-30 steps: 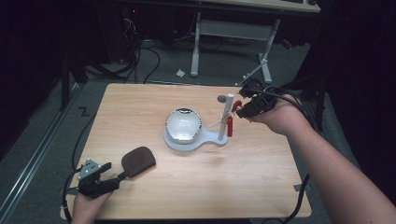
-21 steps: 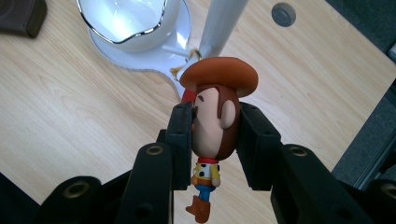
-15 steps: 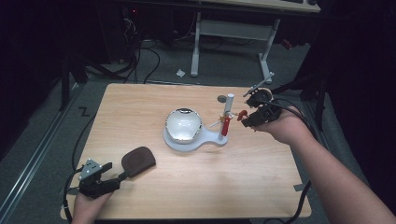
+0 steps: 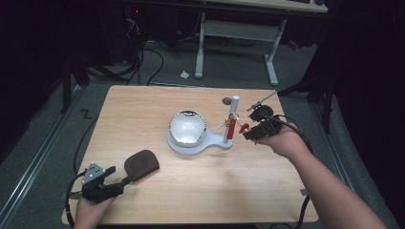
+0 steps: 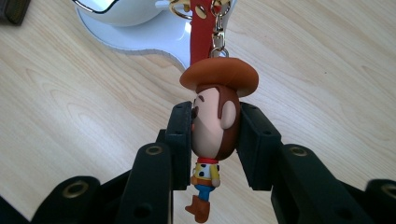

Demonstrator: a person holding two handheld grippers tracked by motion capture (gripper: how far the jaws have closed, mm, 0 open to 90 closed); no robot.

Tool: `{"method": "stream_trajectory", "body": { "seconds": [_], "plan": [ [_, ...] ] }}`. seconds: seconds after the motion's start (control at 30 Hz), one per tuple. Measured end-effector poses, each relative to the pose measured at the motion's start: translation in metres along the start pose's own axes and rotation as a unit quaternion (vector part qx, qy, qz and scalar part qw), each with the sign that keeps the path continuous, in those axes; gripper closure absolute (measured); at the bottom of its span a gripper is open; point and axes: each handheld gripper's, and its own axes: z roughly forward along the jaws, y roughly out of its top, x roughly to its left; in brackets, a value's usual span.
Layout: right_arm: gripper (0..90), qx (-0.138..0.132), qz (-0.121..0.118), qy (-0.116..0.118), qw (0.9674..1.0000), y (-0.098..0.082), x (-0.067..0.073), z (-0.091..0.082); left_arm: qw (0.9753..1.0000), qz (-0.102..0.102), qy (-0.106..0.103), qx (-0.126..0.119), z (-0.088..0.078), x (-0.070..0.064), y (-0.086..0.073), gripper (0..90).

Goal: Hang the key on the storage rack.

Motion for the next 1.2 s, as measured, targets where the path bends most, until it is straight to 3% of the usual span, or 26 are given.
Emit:
{"method": "stream_trajectory", "body": {
  "seconds": [0.2, 0.53, 0.7, 0.83, 0.93, 1.07, 1.2],
  "plan": [
    [67.5, -0.015, 0.009, 0.007, 0.9998, -0.003, 0.001, 0.014, 1.0000, 0.000, -0.006, 0.002, 0.001, -0.003, 0.000, 24.1],
    [63.1, -0.029, 0.022, 0.001, 0.9993, -0.011, 0.001, 0.016, 0.9999, -0.005, -0.015, 0.004, -0.002, -0.003, 0.002, 25.2],
    [63.2, -0.031, 0.028, 0.000, 0.9991, -0.018, -0.001, 0.017, 0.9996, -0.019, -0.020, 0.005, -0.001, 0.001, 0.003, 26.4],
    [61.2, -0.036, 0.029, -0.003, 0.9989, -0.031, 0.001, 0.021, 0.9993, -0.025, -0.026, 0.009, 0.001, 0.002, 0.004, 28.4],
    [58.8, -0.046, 0.023, -0.019, 0.9985, -0.045, 0.003, 0.026, 0.9991, -0.028, -0.029, 0.008, 0.003, 0.002, 0.004, 30.5],
    [55.9, -0.057, 0.015, -0.039, 0.9975, -0.064, 0.009, 0.031, 0.9997, -0.011, -0.022, 0.003, 0.005, -0.001, 0.005, 28.9],
    [55.7, -0.078, 0.002, -0.053, 0.9955, -0.085, 0.017, 0.039, 0.9997, -0.022, -0.013, 0.001, 0.007, 0.001, 0.007, 29.7]
  ]
}}
